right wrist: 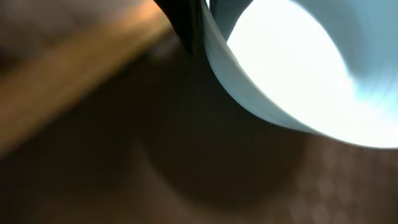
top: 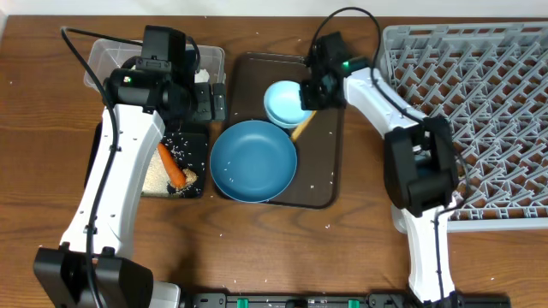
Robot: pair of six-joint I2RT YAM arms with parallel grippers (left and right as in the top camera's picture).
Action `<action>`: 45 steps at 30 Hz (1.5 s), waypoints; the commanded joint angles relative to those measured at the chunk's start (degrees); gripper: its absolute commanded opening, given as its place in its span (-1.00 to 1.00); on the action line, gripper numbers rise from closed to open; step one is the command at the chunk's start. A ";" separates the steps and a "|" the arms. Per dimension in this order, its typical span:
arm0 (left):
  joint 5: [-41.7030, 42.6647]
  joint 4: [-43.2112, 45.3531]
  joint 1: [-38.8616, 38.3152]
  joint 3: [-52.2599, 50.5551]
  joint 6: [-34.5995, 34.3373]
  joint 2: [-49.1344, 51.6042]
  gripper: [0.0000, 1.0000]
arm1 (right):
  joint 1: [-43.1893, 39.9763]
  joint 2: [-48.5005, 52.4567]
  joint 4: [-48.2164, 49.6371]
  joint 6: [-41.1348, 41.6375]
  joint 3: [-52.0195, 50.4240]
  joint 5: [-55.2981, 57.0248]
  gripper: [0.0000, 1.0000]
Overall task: Sort waste into correct bins and load items into the dishwasher rack
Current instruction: 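Grasp the small blue bowl with the right gripper and lift it, then place the small blue bowl into the dish rack with right gripper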
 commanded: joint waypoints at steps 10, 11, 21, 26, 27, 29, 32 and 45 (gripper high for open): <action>0.17 -0.20 -0.09 0.17 0.55 0.35 0.96 | -13.62 -29.24 -7.54 -4.42 7.43 40.02 -0.98; 0.17 -0.20 -0.09 0.17 0.55 0.35 0.96 | -14.58 -29.55 -7.28 -4.81 7.43 43.56 -0.97; 0.17 -0.20 -0.09 0.17 0.52 0.35 0.96 | -21.09 -20.22 2.51 -17.64 7.28 78.68 -0.98; 0.17 -0.20 -0.09 0.17 0.55 0.35 0.96 | -21.73 -12.50 8.46 -28.74 7.28 81.11 -0.98; 0.20 -0.20 -0.09 0.17 0.55 0.35 0.96 | -21.75 -10.99 10.29 -29.51 7.28 84.19 -0.97; 0.20 -0.20 -0.09 0.17 0.55 0.35 0.96 | -21.73 -8.31 14.47 -32.65 7.28 88.94 -0.97; 0.17 -0.20 -0.09 0.17 0.55 0.37 0.96 | -21.68 -5.86 17.53 -36.44 7.28 89.81 -0.98; 0.17 -0.20 -0.09 0.17 0.55 0.35 0.96 | -16.81 -2.49 12.90 -35.89 7.21 85.44 -0.98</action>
